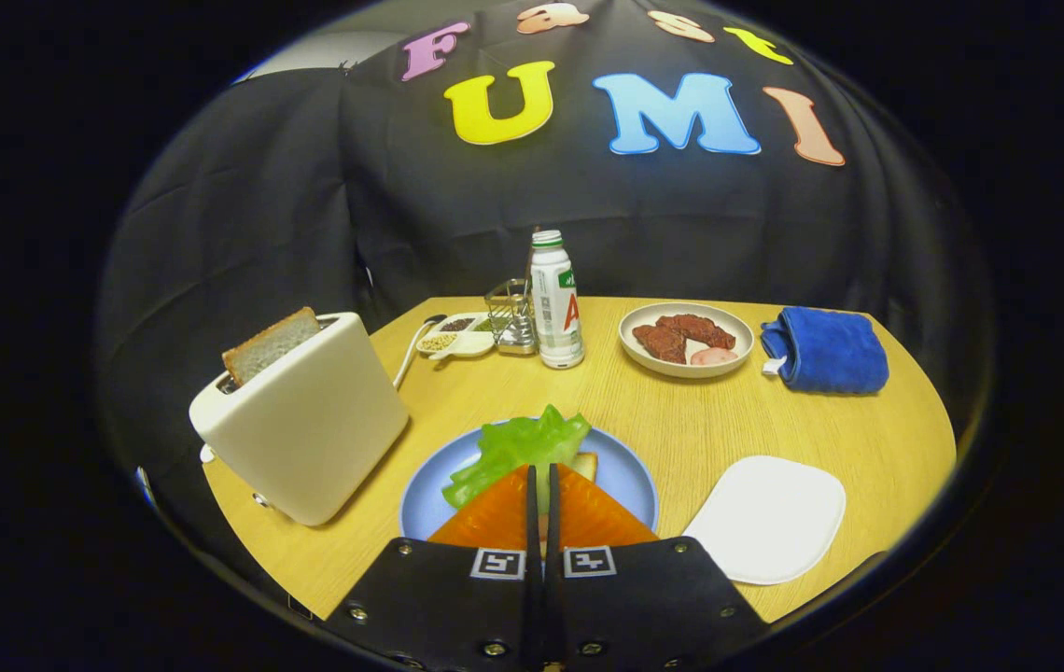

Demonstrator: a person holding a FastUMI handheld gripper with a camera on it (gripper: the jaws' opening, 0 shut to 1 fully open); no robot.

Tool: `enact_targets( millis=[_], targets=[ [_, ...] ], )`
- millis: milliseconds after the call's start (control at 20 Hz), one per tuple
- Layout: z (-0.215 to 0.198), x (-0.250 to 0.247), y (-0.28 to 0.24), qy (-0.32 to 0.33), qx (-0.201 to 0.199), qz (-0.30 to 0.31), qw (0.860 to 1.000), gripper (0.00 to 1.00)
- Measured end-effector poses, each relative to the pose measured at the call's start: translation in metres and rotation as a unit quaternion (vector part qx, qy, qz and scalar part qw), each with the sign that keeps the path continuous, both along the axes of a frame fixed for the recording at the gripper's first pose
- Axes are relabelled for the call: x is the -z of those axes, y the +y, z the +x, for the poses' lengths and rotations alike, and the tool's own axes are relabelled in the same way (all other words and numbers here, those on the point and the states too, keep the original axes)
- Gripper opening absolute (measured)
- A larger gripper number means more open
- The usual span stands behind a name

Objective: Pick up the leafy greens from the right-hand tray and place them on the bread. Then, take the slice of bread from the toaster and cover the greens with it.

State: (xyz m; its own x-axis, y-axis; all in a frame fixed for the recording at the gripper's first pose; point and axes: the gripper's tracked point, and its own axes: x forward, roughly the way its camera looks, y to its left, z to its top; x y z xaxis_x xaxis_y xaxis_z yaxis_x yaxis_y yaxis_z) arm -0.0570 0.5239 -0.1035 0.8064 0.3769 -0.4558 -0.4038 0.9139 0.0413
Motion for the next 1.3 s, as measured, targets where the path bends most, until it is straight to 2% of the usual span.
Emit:
enact_targets(
  millis=[400,600,800,850,950,1000,1050,1150,1300],
  targets=[
    [-0.014,0.033,-0.006,0.032,-0.003,-0.021,0.999,0.01],
    [-0.005,0.025,-0.019,0.016,0.016,-0.032,0.999,0.13],
    [-0.005,0.025,-0.019,0.017,0.007,-0.036,0.999,0.17],
    [-0.005,0.022,-0.022,0.009,0.011,-0.039,0.999,0.29],
    [-0.006,0.016,-0.031,-0.009,0.024,-0.048,0.999,0.45],
    [-0.005,0.011,-0.036,-0.022,0.031,-0.052,0.998,0.45],
    [-0.007,0.005,-0.036,-0.033,0.031,-0.049,0.998,0.54],
    [-0.013,-0.005,-0.029,-0.052,0.022,-0.031,0.998,0.58],
    [-0.025,-0.030,-0.013,-0.100,0.011,-0.007,0.995,0.58]
  ],
)
